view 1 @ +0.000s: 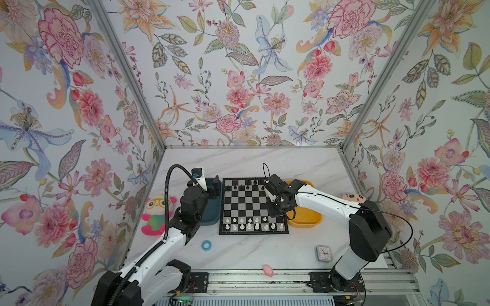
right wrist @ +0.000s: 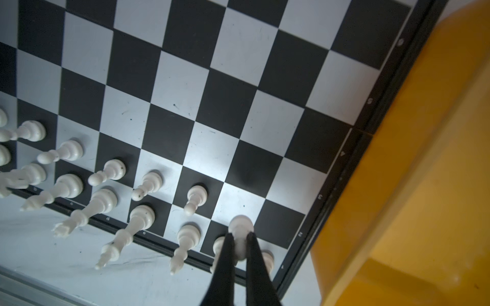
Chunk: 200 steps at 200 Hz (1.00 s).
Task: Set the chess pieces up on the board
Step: 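Carry the white pawn over the board and lower it onto the near row, releasing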
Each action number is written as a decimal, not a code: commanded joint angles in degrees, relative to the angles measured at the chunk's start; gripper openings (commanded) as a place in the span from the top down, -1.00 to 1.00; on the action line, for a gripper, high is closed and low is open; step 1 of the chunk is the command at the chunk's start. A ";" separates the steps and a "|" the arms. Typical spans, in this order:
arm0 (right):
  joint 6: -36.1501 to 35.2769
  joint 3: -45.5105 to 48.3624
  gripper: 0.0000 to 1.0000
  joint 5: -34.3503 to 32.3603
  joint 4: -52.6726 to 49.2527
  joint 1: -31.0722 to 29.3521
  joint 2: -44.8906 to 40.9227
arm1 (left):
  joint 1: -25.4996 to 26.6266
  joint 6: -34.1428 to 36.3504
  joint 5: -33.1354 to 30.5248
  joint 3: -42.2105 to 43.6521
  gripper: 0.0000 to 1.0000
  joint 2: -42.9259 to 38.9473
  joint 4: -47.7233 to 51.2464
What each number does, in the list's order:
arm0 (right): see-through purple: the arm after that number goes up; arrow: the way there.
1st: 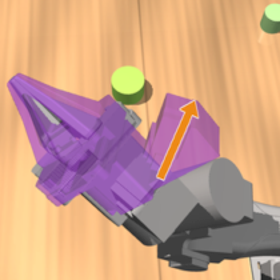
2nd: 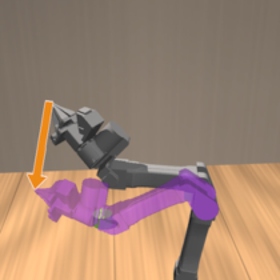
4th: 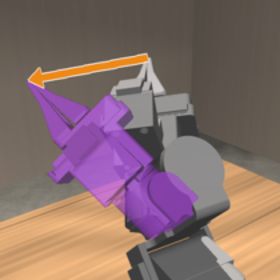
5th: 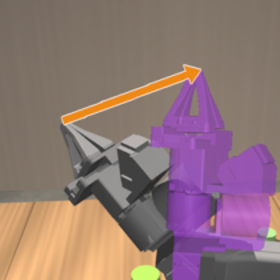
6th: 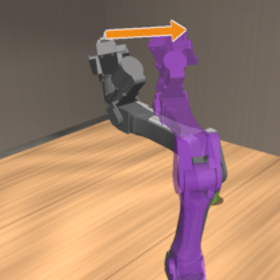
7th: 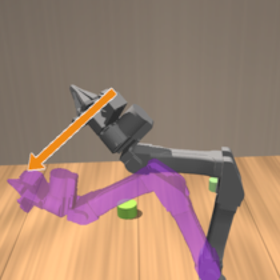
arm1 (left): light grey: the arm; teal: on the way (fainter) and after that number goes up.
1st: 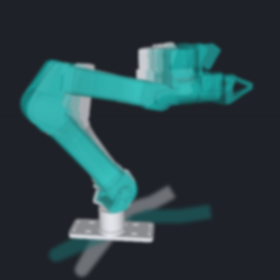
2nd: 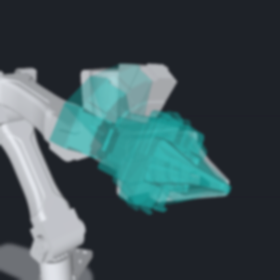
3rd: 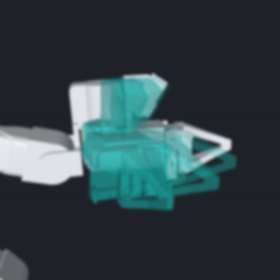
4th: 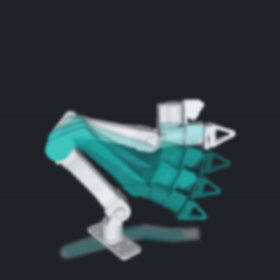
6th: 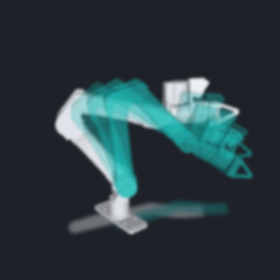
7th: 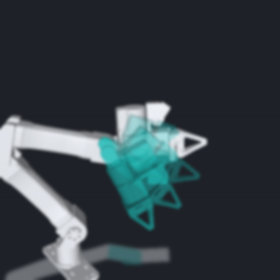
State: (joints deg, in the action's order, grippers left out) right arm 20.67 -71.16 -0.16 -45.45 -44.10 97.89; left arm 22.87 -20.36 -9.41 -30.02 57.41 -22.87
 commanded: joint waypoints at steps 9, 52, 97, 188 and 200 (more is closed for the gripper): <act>1.01 0.87 1.00 0.42 -0.85 -0.76 1.82 | -0.59 0.10 -0.07 1.02 -0.61 -0.72 -1.49; 1.05 1.55 1.00 0.59 -0.52 -0.76 2.85 | -0.60 0.13 -0.11 1.10 -0.61 -0.73 -1.38; 1.14 2.37 1.00 1.12 0.33 -1.08 3.84 | -0.62 0.08 -0.11 1.10 -0.60 -0.57 -1.38; 1.89 1.64 0.58 1.30 0.66 -1.26 3.47 | -0.62 0.09 -0.09 1.04 -0.61 -0.58 -1.38; 1.77 0.78 0.49 1.48 0.64 -1.26 2.66 | -0.55 0.08 0.14 0.97 -0.61 -0.56 -1.30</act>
State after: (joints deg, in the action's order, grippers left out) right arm 21.91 -69.49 0.93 -44.80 -44.99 101.01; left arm 22.87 -20.36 -9.41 -29.61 57.41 -22.85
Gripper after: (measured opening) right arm 0.227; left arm 0.802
